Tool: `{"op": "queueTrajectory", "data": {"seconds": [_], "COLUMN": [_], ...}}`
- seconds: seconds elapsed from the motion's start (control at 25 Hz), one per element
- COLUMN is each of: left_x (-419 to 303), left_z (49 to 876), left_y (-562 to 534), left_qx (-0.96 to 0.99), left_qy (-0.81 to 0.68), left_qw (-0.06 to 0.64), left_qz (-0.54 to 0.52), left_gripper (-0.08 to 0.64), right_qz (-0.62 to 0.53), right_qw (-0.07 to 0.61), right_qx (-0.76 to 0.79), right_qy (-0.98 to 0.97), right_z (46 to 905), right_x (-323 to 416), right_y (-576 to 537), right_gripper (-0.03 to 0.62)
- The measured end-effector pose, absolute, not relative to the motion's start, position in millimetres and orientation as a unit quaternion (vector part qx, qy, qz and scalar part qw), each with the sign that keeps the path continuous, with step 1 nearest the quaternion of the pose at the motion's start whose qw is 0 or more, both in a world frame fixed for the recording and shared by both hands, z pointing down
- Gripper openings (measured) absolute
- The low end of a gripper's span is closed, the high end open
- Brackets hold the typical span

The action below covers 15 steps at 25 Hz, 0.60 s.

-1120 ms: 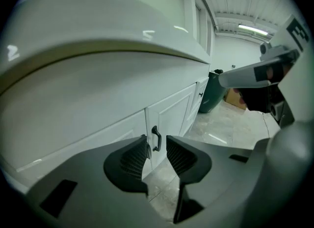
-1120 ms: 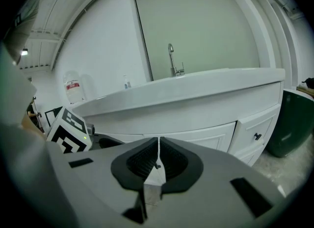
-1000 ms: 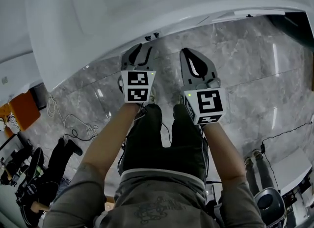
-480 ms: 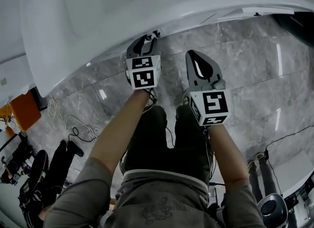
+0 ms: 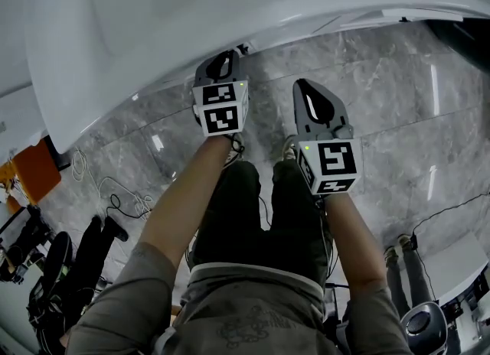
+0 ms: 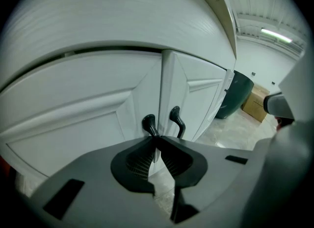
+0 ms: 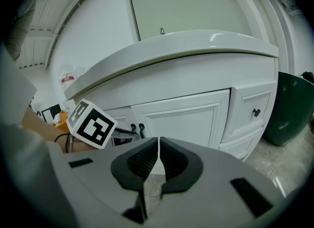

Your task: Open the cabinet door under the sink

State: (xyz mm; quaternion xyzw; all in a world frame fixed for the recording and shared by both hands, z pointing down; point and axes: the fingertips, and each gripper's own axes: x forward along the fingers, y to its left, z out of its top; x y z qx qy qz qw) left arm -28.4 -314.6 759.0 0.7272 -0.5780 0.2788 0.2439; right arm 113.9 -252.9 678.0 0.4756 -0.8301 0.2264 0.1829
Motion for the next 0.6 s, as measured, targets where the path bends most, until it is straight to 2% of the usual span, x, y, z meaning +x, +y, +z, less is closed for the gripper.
{"op": "queueTrajectory", "data": {"seconds": [0.6], "left_x": [-12], "left_z": [757], "left_y": [-253], "left_qx": [0.794], "left_qy": [-0.487], "left_qw": [0.208], "left_qz": [0.299], "left_gripper": [0.052], "right_qz": [0.223], "right_qw": [0.222], "right_qx": [0.429], "right_qy": [-0.847], "right_z": [671], "right_x": [87], "right_y": [-201], "right_gripper": [0.032]}}
